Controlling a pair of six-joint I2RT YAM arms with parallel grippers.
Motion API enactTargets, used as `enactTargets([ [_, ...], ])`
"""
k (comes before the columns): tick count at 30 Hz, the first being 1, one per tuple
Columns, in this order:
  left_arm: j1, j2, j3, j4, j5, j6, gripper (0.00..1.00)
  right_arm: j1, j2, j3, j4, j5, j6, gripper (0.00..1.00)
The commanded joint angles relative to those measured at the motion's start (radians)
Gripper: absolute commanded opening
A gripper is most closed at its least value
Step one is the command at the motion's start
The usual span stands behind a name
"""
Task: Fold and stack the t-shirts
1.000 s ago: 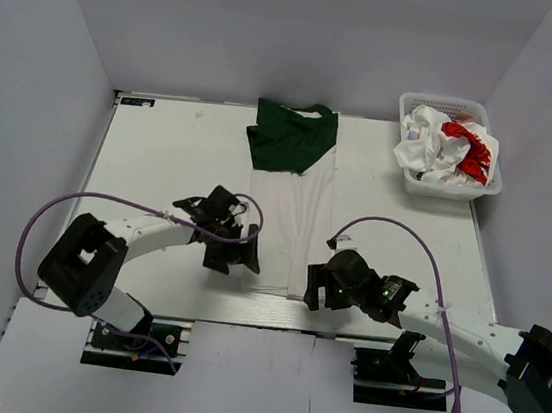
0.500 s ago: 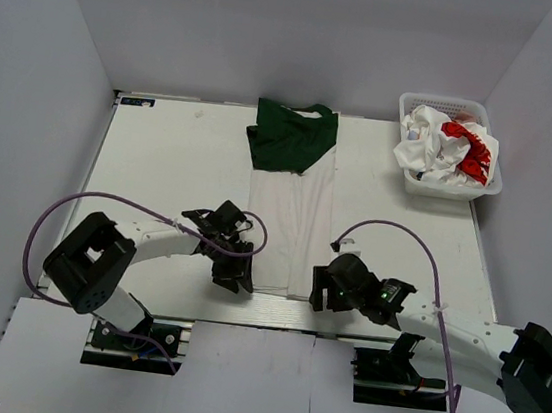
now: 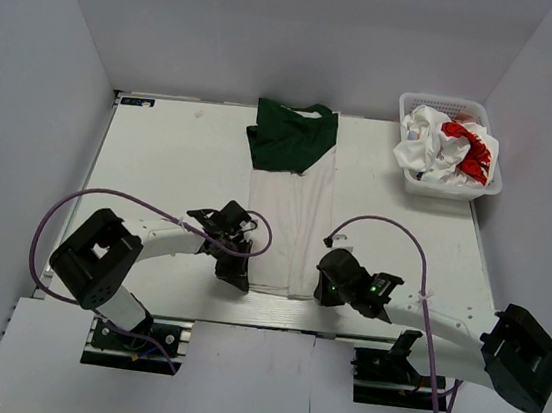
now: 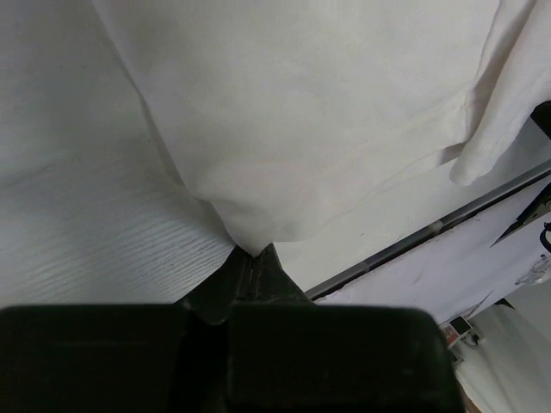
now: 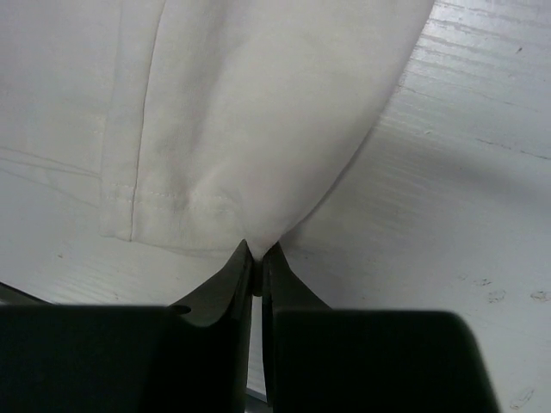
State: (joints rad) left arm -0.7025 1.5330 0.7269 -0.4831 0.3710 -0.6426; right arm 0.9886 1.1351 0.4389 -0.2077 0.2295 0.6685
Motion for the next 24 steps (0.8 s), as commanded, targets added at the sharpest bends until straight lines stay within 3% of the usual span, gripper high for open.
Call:
enactTargets([
  [1,-0.003,-0.039,0.042,0.05,-0.024,0.024,0.0,0.001,-0.012,0.055,-0.007,0.02,-0.056,0.0],
  [5,-0.003,-0.126,0.042,0.077,-0.09,0.012,0.0,-0.002,0.0,0.11,-0.013,0.103,-0.069,0.0],
  [8,0.018,-0.126,0.094,0.068,-0.119,0.012,0.0,-0.018,0.032,0.164,-0.01,0.186,-0.072,0.0],
  [12,0.018,-0.116,0.212,0.045,-0.263,0.021,0.0,-0.053,0.121,0.291,0.013,0.29,-0.104,0.0],
  [18,0.052,-0.008,0.39,0.041,-0.498,0.012,0.0,-0.165,0.265,0.483,0.091,0.341,-0.185,0.0],
  [24,0.116,0.163,0.587,0.055,-0.569,0.04,0.0,-0.255,0.425,0.645,0.156,0.3,-0.253,0.0],
])
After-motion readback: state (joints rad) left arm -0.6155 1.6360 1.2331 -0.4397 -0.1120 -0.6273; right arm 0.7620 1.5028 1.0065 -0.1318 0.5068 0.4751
